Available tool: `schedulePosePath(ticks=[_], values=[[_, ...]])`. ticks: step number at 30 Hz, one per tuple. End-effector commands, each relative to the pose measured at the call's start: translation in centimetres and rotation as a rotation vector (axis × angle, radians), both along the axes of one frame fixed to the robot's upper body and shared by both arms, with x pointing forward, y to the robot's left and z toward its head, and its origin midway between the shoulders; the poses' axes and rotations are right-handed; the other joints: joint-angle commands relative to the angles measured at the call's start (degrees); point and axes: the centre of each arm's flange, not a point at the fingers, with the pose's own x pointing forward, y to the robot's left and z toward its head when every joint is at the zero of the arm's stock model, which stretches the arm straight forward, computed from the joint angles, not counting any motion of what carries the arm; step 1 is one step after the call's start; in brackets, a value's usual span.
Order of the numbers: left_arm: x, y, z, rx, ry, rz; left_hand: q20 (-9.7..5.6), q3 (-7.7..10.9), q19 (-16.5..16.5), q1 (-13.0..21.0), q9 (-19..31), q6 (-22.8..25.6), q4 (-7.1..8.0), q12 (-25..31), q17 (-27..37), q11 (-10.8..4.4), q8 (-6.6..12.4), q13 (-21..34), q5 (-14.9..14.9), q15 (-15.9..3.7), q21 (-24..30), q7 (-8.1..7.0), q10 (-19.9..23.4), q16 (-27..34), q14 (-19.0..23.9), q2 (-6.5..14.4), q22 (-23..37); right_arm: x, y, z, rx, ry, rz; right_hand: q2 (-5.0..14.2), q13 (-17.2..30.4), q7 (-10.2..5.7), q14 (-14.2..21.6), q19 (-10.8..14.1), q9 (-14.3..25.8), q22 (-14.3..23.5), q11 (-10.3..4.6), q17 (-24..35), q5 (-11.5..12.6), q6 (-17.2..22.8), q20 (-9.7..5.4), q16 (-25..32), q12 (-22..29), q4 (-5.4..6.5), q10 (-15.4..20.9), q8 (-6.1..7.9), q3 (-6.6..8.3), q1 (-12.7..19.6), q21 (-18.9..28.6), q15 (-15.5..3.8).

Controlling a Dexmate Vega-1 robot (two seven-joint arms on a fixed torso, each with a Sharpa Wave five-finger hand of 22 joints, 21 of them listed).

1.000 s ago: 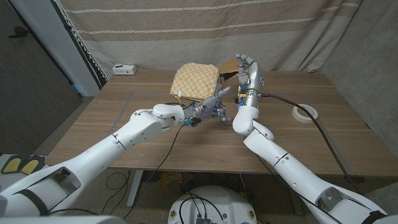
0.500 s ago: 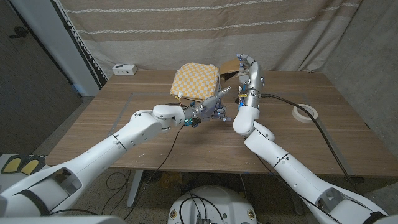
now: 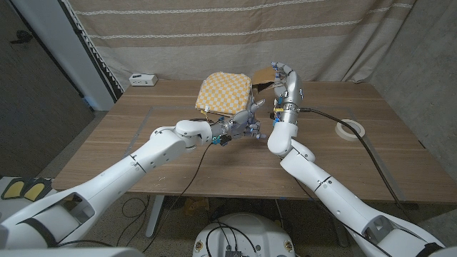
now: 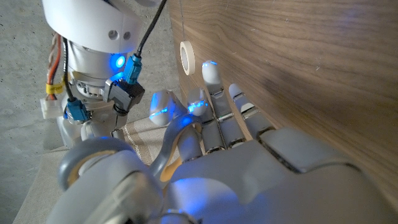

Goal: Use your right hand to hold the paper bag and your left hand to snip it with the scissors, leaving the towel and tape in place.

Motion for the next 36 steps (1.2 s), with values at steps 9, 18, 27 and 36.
schedulePosePath(ticks=[9, 18, 27, 36], values=[[0.11, -0.01, -0.14, -0.018, 0.014, -0.001, -0.56, 0.17, 0.3, 2.2, 0.2, 6.7, 3.45, 0.4, 0.1, -0.06, 13.8, 0.1, -0.3, -3.73, 0.5, 6.17, 1.0, 0.5, -0.1, 7.5, 0.4, -0.23, -0.04, 0.18, -0.003, -0.014, 0.002, -0.08, 0.3, -0.11, 1.0, -0.7, 0.1, 0.3, -0.17, 0.0, 0.2, 0.5, -5.19, 0.4, 0.0, -0.2, 0.3, -0.06, 0.25, 0.5, 0.6, -7.26], [0.1, -0.55, -0.19, -0.014, 0.015, -0.016, -0.48, 6.15, 0.2, 10.0, 0.2, 6.5, 1.59, 0.6, 0.0, 0.06, 13.85, 0.5, -2.2, -3.79, 0.7, 5.66, 0.7, 1.0, -0.7, 11.1, 0.5, -0.42, -0.17, 0.21, -0.001, -0.019, 0.002, -0.06, 0.3, -0.09, 1.0, -0.8, 0.1, 0.3, -0.23, -0.1, 0.1, 0.8, -5.2, 0.4, -0.1, -0.19, 0.4, -0.02, 0.28, 0.6, 0.9, -7.21], [-0.02, -0.85, -0.28, -0.023, 0.004, -0.018, -0.68, 23.93, -0.3, 22.0, 0.1, 6.5, 1.05, -0.3, 0.9, -0.29, 13.82, -0.6, -7.8, -4.2, 1.9, 4.49, 0.4, 0.4, -0.9, 11.7, 1.9, -0.56, -0.38, 0.1, -0.001, -0.018, 0.0, -0.12, 0.3, -0.09, 1.1, -0.9, 0.0, 0.3, -0.32, -0.1, 0.1, 0.8, -5.21, 0.4, -0.1, -0.22, 0.4, -0.06, 0.29, 0.6, 1.3, -7.25], [-0.15, -0.56, -0.53, -0.035, 0.006, -0.01, -1.13, 28.06, -0.3, 23.4, 0.1, 6.5, 1.74, 0.4, 1.2, -0.59, 13.77, 0.5, -10.0, -4.63, 2.4, 4.28, 0.3, -0.2, -0.7, 11.3, 2.4, -0.44, -0.45, -0.03, 0.0, -0.006, -0.003, -0.15, 0.3, -0.1, 1.2, -1.2, 0.0, 0.2, -0.09, -0.3, 0.0, 0.8, -5.21, 0.4, -0.1, -0.22, 0.6, -0.09, 0.34, 0.6, 1.7, -7.26]])
